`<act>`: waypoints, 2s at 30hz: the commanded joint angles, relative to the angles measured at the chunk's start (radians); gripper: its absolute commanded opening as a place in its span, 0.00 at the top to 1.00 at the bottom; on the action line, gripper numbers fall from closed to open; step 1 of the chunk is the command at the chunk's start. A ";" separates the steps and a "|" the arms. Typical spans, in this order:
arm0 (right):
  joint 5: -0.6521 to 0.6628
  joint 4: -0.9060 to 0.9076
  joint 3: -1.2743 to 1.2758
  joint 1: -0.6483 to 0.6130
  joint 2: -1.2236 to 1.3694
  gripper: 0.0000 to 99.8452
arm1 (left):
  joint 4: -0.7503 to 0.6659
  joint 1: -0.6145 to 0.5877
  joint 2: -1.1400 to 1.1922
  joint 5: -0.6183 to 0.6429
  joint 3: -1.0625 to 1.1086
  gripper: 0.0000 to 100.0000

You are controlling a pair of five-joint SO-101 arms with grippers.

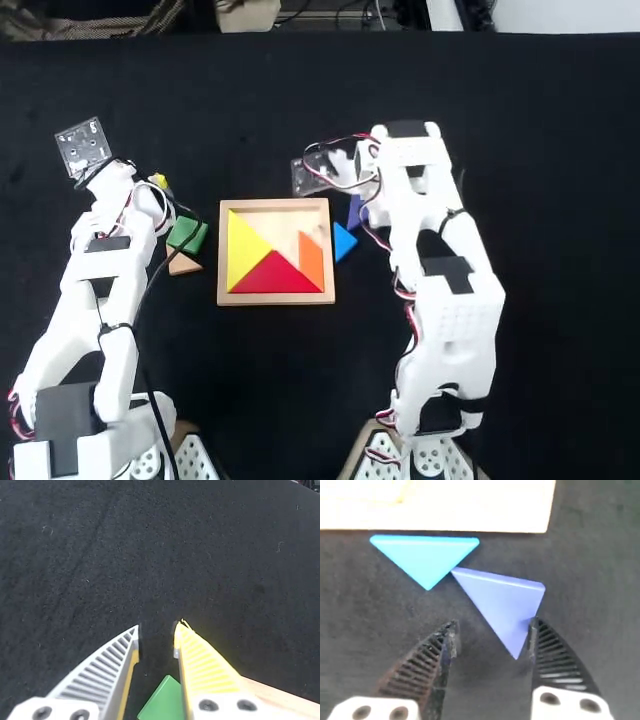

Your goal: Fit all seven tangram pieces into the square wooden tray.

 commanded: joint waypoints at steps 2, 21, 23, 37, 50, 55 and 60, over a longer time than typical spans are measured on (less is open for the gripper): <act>0.098 -0.009 -0.056 -0.031 0.007 0.77 | -0.023 -0.004 -0.003 -0.006 -0.062 0.88; 0.091 -0.092 -0.170 0.008 0.200 0.91 | -0.020 -0.007 -0.002 -0.006 -0.070 0.88; 0.048 -0.098 -0.189 0.035 0.203 0.99 | -0.020 -0.005 -0.002 -0.006 -0.070 0.88; -0.574 0.227 -0.383 0.120 0.200 0.99 | -0.021 -0.005 -0.002 -0.006 -0.070 0.88; -1.117 0.267 -0.371 0.114 0.200 0.88 | -0.020 -0.005 -0.002 -0.006 -0.068 0.88; -1.051 0.269 -0.367 0.114 0.203 0.65 | -0.018 -0.005 -0.002 -0.006 -0.070 0.88; -0.818 0.296 -0.443 0.112 0.193 0.67 | -0.020 -0.005 -0.003 -0.006 -0.071 0.88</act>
